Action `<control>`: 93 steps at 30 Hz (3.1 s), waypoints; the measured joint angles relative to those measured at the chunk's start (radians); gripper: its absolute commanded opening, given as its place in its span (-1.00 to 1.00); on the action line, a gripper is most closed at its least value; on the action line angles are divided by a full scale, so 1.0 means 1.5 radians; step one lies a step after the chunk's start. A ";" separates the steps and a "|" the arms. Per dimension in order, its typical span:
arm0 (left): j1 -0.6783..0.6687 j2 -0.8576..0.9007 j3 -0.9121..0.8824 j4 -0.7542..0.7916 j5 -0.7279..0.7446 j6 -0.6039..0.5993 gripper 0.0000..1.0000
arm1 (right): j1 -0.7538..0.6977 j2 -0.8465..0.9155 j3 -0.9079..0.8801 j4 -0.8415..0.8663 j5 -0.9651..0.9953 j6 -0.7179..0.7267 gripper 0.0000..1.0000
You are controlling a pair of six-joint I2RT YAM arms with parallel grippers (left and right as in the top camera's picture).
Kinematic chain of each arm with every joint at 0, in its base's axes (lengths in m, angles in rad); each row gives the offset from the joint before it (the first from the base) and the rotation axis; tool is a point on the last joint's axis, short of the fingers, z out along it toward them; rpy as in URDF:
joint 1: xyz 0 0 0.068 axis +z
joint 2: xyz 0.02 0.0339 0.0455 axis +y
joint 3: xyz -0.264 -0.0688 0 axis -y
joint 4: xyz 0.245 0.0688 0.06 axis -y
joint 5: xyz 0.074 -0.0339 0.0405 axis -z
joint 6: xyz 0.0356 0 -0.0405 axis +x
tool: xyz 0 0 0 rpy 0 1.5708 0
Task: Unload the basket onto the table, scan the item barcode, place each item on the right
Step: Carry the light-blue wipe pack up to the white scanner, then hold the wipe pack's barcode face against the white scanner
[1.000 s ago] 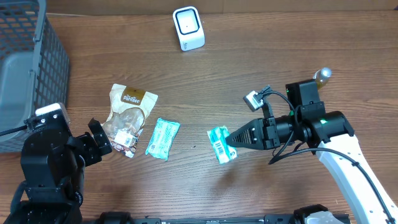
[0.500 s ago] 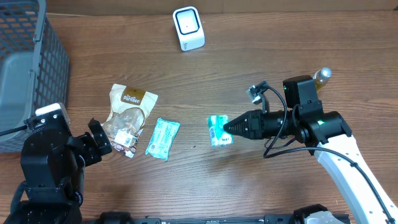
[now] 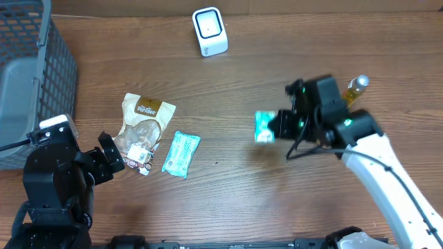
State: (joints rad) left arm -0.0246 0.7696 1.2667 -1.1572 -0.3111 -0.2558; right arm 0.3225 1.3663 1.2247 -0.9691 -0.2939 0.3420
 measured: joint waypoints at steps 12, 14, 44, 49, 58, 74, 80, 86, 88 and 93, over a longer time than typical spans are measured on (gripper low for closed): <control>0.000 0.000 0.000 0.000 0.000 0.000 0.99 | 0.011 0.185 0.531 -0.146 0.119 -0.075 -0.93; 0.000 0.000 0.000 0.000 0.000 0.000 0.99 | 0.028 0.217 0.535 -0.096 0.157 -0.097 -0.93; 0.000 0.000 0.000 0.001 0.000 0.000 0.99 | 0.152 0.701 0.531 0.599 0.433 -0.883 -0.93; 0.000 0.000 0.000 0.000 0.000 0.000 0.99 | 0.150 0.704 0.531 0.645 0.415 -0.924 -0.93; 0.000 0.000 0.000 0.000 0.000 0.000 0.99 | 0.127 0.713 0.531 0.684 0.340 -0.944 -0.93; 0.000 0.000 0.000 0.000 0.000 0.000 0.99 | 0.104 0.742 0.531 0.745 0.288 -0.944 -0.92; 0.000 0.000 0.000 0.000 0.000 0.000 0.99 | 0.104 0.753 0.531 0.749 0.268 -0.944 -0.93; 0.000 0.000 0.000 0.000 0.000 0.000 0.99 | 0.104 0.781 0.531 0.739 0.265 -0.942 -0.93; 0.000 0.000 0.000 0.000 0.000 0.000 0.99 | 0.104 0.782 0.531 0.740 0.264 -0.941 -0.92; 0.000 0.000 0.000 0.000 0.000 0.000 0.99 | 0.104 0.782 0.531 0.750 0.268 -0.939 -0.92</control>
State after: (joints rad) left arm -0.0246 0.7696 1.2667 -1.1568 -0.3111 -0.2558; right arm 0.4782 2.5393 2.0212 0.1566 0.1081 -1.0660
